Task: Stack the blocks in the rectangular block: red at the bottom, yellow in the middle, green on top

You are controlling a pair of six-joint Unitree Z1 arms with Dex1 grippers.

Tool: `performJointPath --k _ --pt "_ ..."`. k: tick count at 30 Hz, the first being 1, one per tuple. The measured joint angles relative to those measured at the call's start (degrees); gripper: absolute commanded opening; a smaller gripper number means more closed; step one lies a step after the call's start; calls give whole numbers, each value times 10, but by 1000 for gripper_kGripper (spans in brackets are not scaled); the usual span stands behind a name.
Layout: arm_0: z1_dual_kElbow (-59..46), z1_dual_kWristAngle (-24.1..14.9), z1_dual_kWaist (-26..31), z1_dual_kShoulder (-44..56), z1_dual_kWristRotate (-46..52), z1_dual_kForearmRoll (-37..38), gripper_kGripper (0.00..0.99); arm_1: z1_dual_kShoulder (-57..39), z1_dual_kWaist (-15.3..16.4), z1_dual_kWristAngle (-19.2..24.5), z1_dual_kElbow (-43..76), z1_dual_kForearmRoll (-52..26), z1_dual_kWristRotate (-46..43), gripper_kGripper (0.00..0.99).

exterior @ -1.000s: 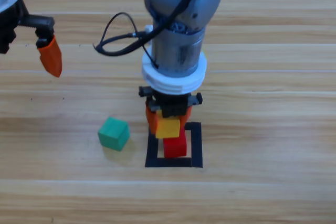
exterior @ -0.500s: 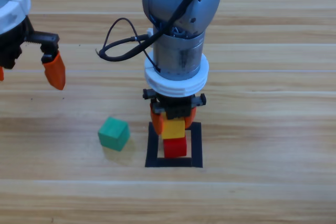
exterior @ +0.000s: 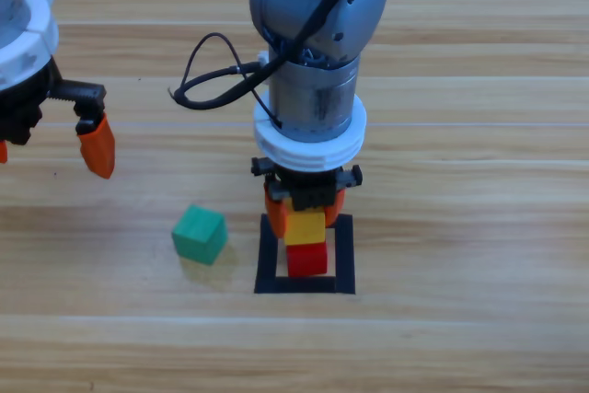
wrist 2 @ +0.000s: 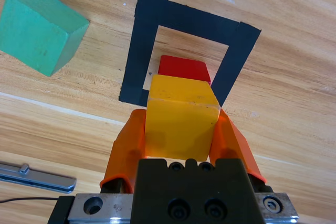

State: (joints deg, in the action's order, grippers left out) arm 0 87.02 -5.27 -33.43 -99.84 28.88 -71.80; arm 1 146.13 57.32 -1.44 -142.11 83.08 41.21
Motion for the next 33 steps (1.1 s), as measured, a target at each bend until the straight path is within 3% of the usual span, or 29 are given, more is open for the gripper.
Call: performJointPath --k 3,5,6,8,9,19,24,27,33 --pt "0 0 0 0 0 0 990 0 0 0 0 0 -1 299" --pt "0 0 0 0 0 3 990 0 0 0 0 0 -1 322" --pt "0 0 0 0 0 4 990 0 0 0 0 0 -1 446" --pt "0 0 0 0 0 7 990 0 0 0 0 0 -3 885" --pt "0 0 0 0 0 8 990 0 0 0 0 0 -3 977" --pt "-1 0 0 0 0 13 989 0 0 2 -2 0 -11 990" --pt "-1 0 0 0 0 13 990 -24 2 58 -3 0 -24 990" --pt "-1 0 0 0 0 21 990 -77 5 83 -5 -1 -45 990" --pt "-28 0 0 -14 7 77 980 -221 8 83 13 -11 -124 983"
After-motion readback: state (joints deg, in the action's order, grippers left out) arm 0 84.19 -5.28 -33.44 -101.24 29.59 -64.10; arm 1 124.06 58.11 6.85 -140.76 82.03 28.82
